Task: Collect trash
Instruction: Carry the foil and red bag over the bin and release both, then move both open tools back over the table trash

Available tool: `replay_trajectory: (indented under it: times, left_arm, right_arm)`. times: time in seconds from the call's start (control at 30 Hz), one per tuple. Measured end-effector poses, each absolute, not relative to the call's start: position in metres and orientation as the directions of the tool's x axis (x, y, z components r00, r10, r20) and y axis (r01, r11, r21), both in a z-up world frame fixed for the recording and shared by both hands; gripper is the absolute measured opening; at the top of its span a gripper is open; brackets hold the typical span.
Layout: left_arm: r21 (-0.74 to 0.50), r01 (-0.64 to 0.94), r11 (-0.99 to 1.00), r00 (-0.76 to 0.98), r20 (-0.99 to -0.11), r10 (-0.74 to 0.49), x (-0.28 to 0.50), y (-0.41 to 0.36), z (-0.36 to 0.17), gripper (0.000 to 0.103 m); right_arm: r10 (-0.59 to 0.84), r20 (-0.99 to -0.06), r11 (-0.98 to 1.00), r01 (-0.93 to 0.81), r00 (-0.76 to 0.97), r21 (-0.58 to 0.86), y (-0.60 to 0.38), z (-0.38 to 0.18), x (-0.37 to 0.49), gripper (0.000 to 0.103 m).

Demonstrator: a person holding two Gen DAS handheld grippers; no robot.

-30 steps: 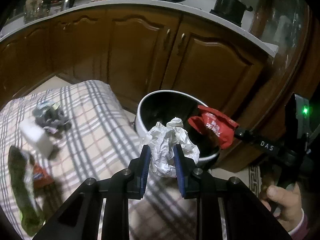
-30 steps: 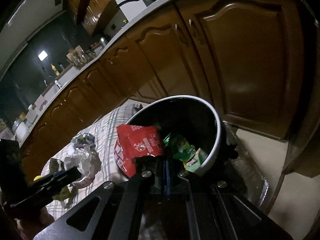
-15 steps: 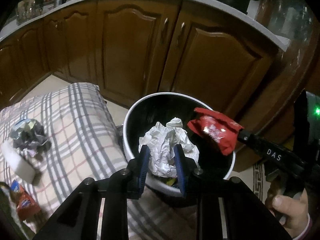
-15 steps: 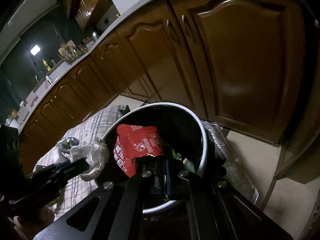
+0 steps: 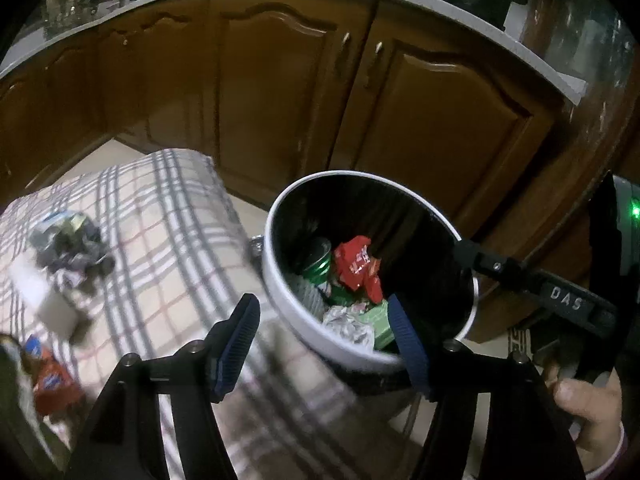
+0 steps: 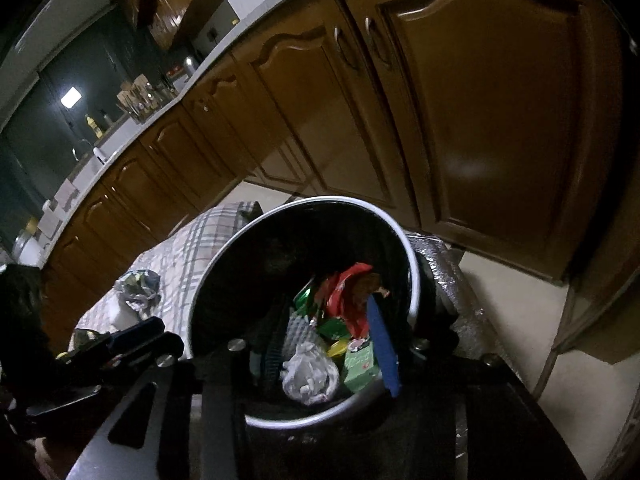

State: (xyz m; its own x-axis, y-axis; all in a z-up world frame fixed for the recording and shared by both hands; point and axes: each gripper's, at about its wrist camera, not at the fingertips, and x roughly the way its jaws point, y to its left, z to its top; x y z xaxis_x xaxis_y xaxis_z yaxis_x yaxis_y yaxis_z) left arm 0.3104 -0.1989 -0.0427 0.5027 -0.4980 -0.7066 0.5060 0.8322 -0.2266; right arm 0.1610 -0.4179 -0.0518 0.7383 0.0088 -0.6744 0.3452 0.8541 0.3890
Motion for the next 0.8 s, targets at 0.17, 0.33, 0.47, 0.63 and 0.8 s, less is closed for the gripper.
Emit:
replay_trajectory:
  times: [0.17, 0.33, 0.47, 0.63, 0.8]
  left_arm:
    - [-0.234, 0.491, 0.839, 0.515, -0.699, -0.496, 0.285, -0.172, -0.045, 0.067]
    - [-0.253, 0.472, 0.845, 0.513, -0.701, -0.496, 0.255, -0.142, -0.049, 0.067]
    - [-0.264, 0.456, 0.850, 0.517, -0.698, -0.495, 0.232, -0.115, -0.048, 0.067]
    - [-0.275, 0.433, 0.858, 0.536, -0.687, -0.491, 0.205, -0.077, -0.041, 0.067]
    - [-0.268, 0.394, 0.879, 0.564, -0.685, -0.461, 0.184, -0.036, -0.040, 0.067]
  right_arm:
    - [0.026, -0.648, 0.847, 0.328, 0.761, 0.418, -0.403, -0.048, 0.149, 0.063]
    - [0.037, -0.617, 0.847, 0.303, 0.786, 0.436, -0.379, -0.043, 0.136, 0.070]
    - [0.065, -0.607, 0.847, 0.279, 0.792, 0.453, -0.357, -0.044, 0.128, 0.070]
    - [0.104, -0.606, 0.851, 0.244, 0.789, 0.465, -0.329, -0.047, 0.125, 0.071]
    - [0.145, -0.614, 0.853, 0.216, 0.776, 0.475, -0.299, -0.054, 0.128, 0.072]
